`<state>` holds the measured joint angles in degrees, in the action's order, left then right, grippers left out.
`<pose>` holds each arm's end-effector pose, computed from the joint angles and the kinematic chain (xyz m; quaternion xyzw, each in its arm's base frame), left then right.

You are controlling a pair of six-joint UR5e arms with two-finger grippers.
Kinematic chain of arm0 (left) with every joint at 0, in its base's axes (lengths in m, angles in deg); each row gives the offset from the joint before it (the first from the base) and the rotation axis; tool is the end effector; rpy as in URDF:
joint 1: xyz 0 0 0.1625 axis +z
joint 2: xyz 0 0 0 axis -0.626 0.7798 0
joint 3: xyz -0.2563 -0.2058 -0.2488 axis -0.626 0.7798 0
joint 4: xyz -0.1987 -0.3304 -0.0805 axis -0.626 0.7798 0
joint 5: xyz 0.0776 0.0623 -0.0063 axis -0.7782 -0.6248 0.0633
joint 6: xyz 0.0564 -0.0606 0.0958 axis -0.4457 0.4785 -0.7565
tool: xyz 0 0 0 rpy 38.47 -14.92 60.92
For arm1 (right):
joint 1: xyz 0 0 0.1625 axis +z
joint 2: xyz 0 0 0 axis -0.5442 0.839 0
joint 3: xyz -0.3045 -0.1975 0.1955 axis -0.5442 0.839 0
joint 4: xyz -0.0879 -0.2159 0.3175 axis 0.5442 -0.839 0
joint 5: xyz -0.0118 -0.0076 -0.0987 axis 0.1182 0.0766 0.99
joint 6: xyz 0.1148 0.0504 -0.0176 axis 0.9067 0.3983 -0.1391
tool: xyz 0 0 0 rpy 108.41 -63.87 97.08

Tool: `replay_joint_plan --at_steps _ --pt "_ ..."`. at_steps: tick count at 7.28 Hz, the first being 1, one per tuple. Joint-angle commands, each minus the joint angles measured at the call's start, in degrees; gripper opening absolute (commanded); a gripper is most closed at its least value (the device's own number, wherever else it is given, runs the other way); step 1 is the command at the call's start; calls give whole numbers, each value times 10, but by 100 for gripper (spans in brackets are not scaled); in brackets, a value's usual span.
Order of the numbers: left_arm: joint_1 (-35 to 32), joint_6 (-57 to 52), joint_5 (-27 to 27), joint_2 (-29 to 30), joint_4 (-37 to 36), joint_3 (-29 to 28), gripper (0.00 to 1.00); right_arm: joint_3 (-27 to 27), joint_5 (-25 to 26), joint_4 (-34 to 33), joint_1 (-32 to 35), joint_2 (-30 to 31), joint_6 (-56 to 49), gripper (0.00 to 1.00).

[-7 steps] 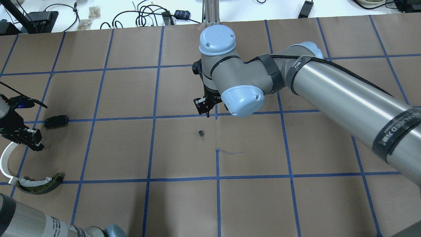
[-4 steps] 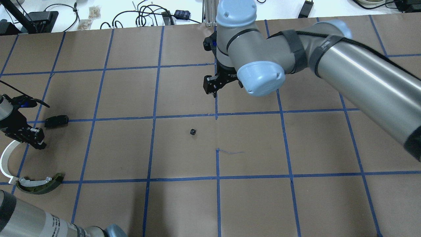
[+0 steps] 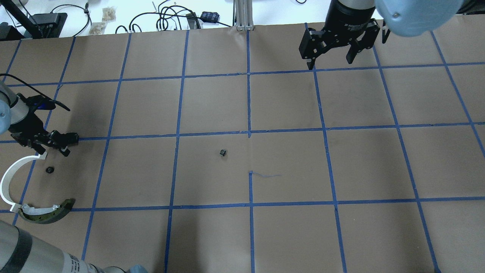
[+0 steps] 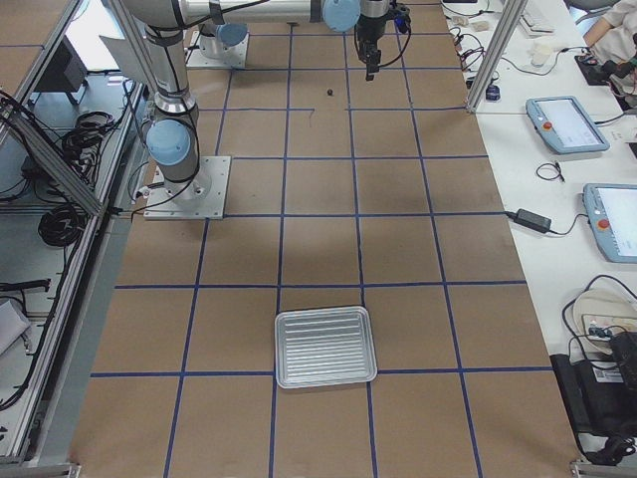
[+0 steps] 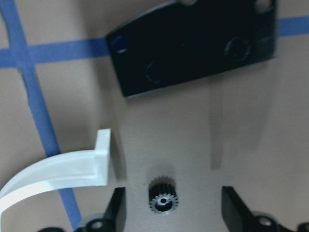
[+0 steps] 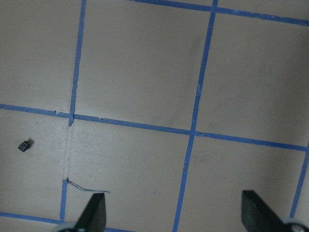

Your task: Place bearing gear from tray to pile

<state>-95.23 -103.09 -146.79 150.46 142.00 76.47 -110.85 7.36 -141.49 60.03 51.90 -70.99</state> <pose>0.2004 -0.5140 0.1875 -0.0789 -0.9888 -0.1261 0.0153 0.1654 -0.5339 0.4432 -0.0668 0.9976 -0.0058 0.0156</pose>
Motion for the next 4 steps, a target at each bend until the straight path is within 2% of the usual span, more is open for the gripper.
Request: replay_joint_plan --at_steps 1,2,4 --pt "-139 78 19 -42 29 -14 100 -9 3 19 -14 33 2 100" --pt "-193 138 65 -47 29 -14 100 -21 5 15 -13 51 10 100" --pt "-325 188 70 -44 9 -14 100 -69 30 8 -14 82 11 100"
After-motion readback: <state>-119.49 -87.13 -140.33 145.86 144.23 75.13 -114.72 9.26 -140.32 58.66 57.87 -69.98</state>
